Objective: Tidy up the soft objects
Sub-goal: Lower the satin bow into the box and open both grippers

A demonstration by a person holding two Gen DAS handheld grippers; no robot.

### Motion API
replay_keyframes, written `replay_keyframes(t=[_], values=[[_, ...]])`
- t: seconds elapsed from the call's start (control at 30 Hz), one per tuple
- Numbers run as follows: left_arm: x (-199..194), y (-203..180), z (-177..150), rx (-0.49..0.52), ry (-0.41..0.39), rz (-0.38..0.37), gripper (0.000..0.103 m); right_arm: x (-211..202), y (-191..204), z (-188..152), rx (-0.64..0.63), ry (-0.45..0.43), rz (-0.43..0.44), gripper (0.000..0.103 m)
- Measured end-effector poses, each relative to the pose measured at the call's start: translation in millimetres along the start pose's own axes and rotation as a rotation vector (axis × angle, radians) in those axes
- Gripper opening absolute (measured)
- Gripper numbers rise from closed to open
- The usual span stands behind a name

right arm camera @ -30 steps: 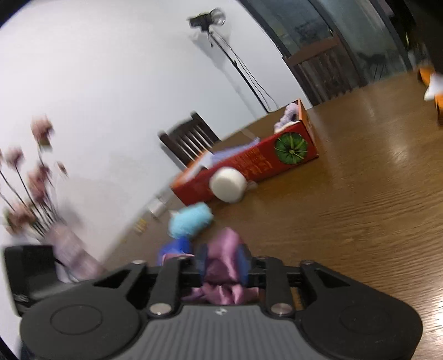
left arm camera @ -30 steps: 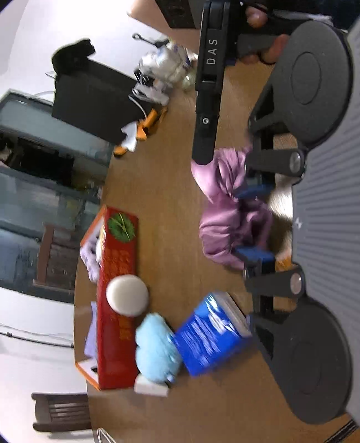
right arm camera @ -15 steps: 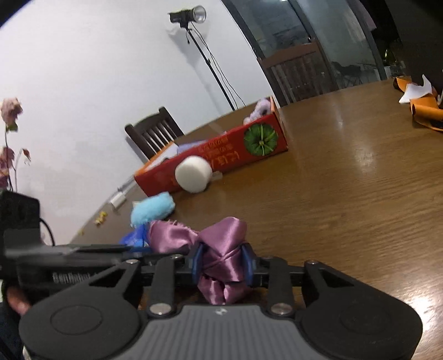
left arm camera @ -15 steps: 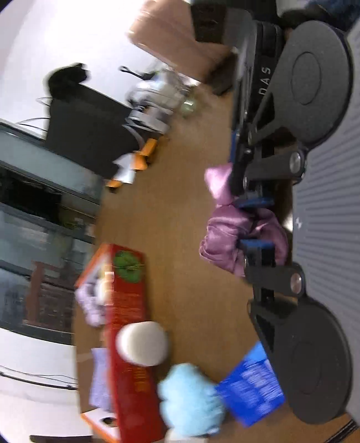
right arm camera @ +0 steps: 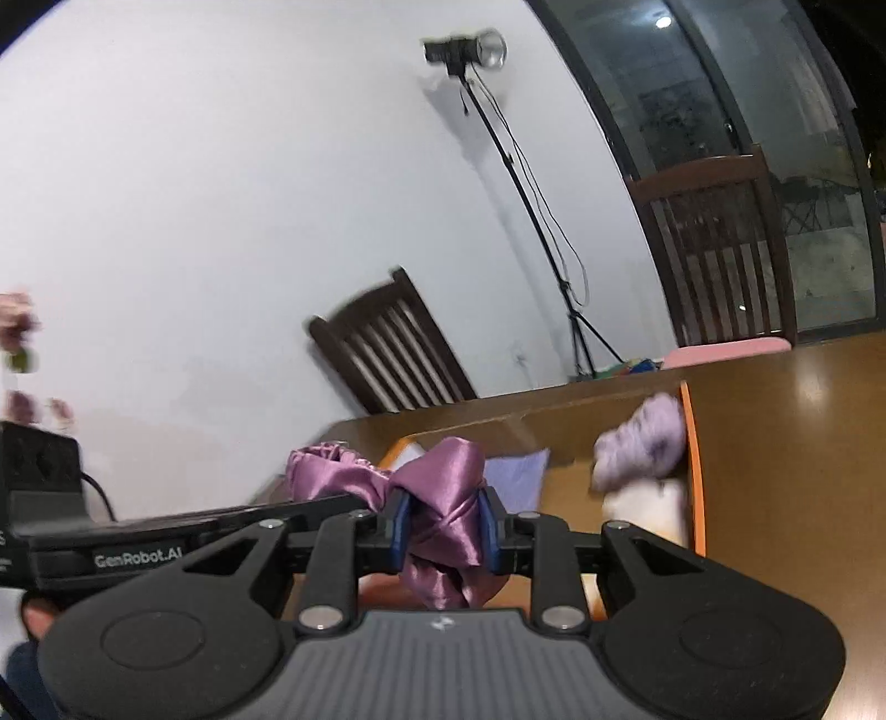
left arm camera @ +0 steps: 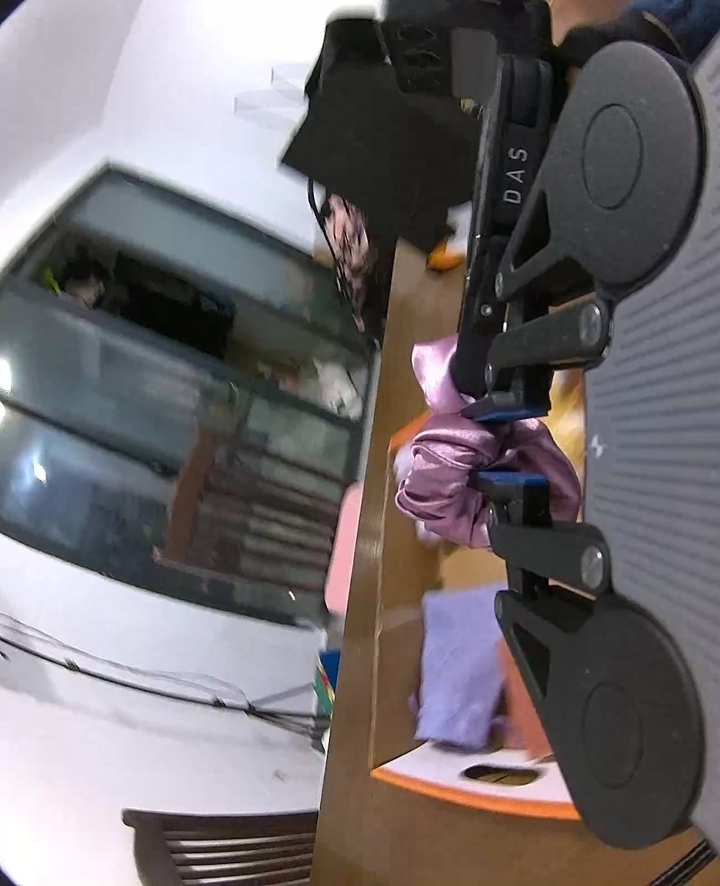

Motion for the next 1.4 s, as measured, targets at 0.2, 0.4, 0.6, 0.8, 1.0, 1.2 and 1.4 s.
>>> replay_keyframes(t=[0.2, 0.4, 0.6, 0.8, 1.0, 1.2, 1.4], values=[[96.1, 66.2, 22.7, -0.077, 0.109, 0.116, 0.017, 112.2, -48.5, 12.9, 0.020, 0.155, -0.085, 0.024], [157.3, 120.1, 12.6, -0.107, 0.192, 0.289, 0.031, 180.8, -78.8, -12.1, 0.064, 0.249, -0.129, 0.028], [156.9, 139.2, 10.7, -0.275, 0.205, 0.201, 0.042, 183.2, -89.5, -26.2, 0.225, 0.282, -0.086, 0.050], [154.5, 140.9, 17.7, -0.277, 0.202, 0.194, 0.046, 182.9, -90.9, -31.7, 0.268, 0.265, -0.068, 0.057], [133.8, 126.9, 31.9, -0.195, 0.060, 0.245, 0.054, 175.5, -89.2, -19.0, 0.228, 0.193, -0.077, 0.064], [72.7, 98.9, 43.5, -0.175, -0.007, 0.186, 0.058, 133.1, -68.5, 12.6, 0.135, 0.077, -0.109, 0.074], [-29.5, 55.5, 26.6, -0.052, -0.122, 0.157, 0.073, 61.2, -32.9, 15.5, 0.085, 0.003, -0.135, 0.076]])
Point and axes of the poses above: each gripper's, at about its wrist camera, not at the fingertips, and x roughly the way its jaws point, y to its left, z to its top, the point moved 10 cm from there along x, roughly the way its jaws point, and after that the axes turned 9 degrees about -x, right-handed, at the moved point
